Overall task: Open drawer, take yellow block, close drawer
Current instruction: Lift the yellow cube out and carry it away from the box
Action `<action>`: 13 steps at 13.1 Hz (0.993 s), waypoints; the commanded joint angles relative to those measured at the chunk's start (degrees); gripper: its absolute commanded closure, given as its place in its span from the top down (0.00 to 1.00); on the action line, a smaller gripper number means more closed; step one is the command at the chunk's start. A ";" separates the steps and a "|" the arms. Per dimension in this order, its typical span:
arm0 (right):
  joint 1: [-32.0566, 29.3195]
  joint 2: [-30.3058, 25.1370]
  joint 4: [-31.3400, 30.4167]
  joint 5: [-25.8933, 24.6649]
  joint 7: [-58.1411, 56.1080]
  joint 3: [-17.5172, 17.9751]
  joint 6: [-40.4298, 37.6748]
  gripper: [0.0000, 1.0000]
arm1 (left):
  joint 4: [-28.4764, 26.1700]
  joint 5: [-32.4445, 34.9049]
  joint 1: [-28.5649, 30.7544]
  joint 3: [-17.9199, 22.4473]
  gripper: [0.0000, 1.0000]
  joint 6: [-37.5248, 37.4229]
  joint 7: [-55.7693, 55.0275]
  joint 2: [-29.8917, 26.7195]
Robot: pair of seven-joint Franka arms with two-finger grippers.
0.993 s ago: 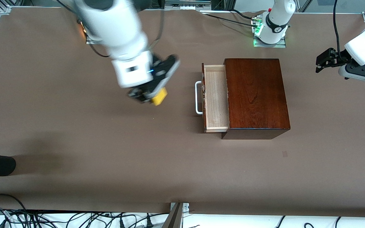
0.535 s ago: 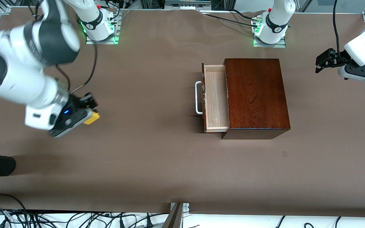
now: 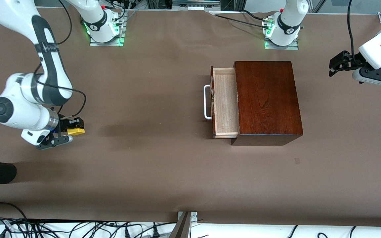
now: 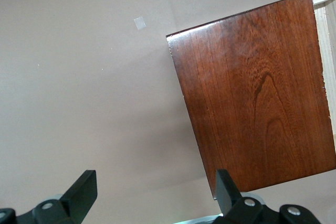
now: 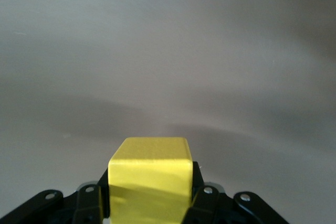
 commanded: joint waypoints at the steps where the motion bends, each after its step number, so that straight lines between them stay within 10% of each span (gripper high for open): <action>1: 0.26 0.59 -7.14 1.14 4.88 0.35 12.08 0.00 | 1.82 1.42 -0.21 0.06 1.00 -1.02 -0.66 0.83; 10: 0.88 7.90 -6.80 4.66 12.45 6.24 24.96 0.00 | 1.73 1.42 -0.47 -0.21 1.00 -1.46 -0.66 0.74; 11: 0.88 7.73 -6.71 4.58 11.84 6.24 24.87 0.12 | 1.82 1.42 -0.47 -0.21 1.00 -1.46 -0.66 0.74; 12: 0.88 7.55 -6.36 4.31 11.31 6.24 24.87 0.67 | 1.74 1.42 -0.47 -0.12 1.00 -1.63 -0.58 0.74; 13: 0.70 6.33 -6.27 4.31 11.31 6.24 23.91 1.00 | 1.73 1.33 -0.82 -0.38 1.00 -2.50 -0.40 0.74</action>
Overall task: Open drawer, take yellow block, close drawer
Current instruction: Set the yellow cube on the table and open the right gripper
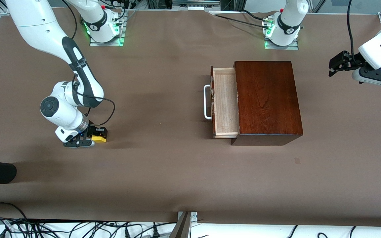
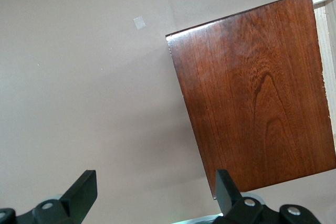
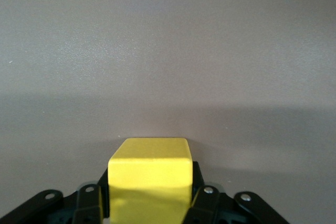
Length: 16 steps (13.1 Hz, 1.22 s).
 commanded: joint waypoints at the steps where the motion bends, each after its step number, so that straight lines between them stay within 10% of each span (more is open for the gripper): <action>1: -0.70 -1.97 0.56 0.76 -1.17 0.46 -2.89 1.00 | 1.58 0.55 -0.98 -1.67 1.00 -4.37 -0.31 0.86; 7: -2.73 -17.51 0.66 0.24 -4.42 0.28 -20.20 1.00 | 1.67 -8.52 -3.44 -7.47 1.00 -14.42 9.86 6.47; 11: -3.87 -29.92 3.89 -5.56 -4.42 -0.07 -37.86 1.00 | 1.67 -10.80 -6.50 -10.90 1.00 -6.88 31.47 11.49; 16: -3.96 -32.38 16.47 -8.72 -4.33 -0.42 -55.30 1.00 | 1.06 -17.21 -13.19 -16.88 1.00 12.62 48.28 15.00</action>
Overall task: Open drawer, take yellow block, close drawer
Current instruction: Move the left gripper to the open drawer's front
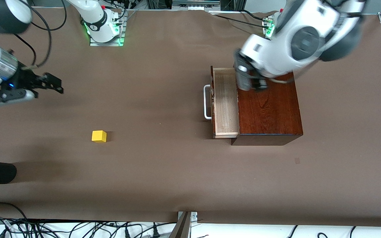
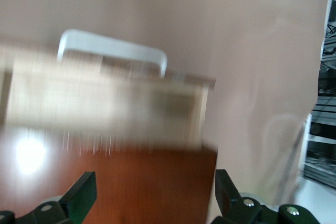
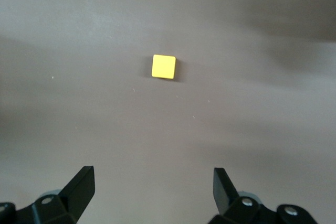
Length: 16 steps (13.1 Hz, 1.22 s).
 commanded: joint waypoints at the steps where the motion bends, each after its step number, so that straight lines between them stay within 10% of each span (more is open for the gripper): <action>1: -0.71 -1.35 3.04 -2.13 -1.56 0.42 -3.75 1.00 | 0.53 -3.07 -2.07 -0.48 1.00 6.35 6.92 2.06; 9: -0.54 -2.16 4.17 -4.86 -1.56 0.69 -6.21 1.00 | 5.80 -3.51 -13.06 -0.75 1.00 5.12 5.16 12.52; 16: -0.54 -0.40 6.20 0.33 -1.21 0.77 -7.09 1.00 | 3.62 11.92 -19.57 -0.66 1.00 28.91 5.69 21.30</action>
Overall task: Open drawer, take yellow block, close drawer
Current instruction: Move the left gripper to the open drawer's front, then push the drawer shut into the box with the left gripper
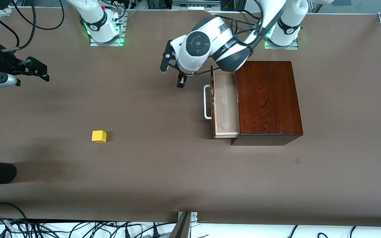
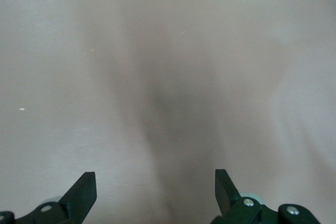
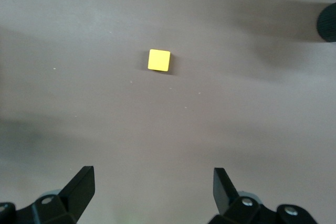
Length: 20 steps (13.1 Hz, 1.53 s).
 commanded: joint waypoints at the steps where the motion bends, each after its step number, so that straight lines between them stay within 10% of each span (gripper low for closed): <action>1: -0.55 0.70 2.14 1.25 -1.03 0.45 -1.86 1.00 | -1.15 6.14 0.02 0.40 1.00 7.16 1.22 2.86; 20: -0.29 0.97 2.14 2.66 -1.12 0.72 -0.98 1.00 | -7.94 17.22 13.81 1.37 1.00 -2.48 1.30 -1.00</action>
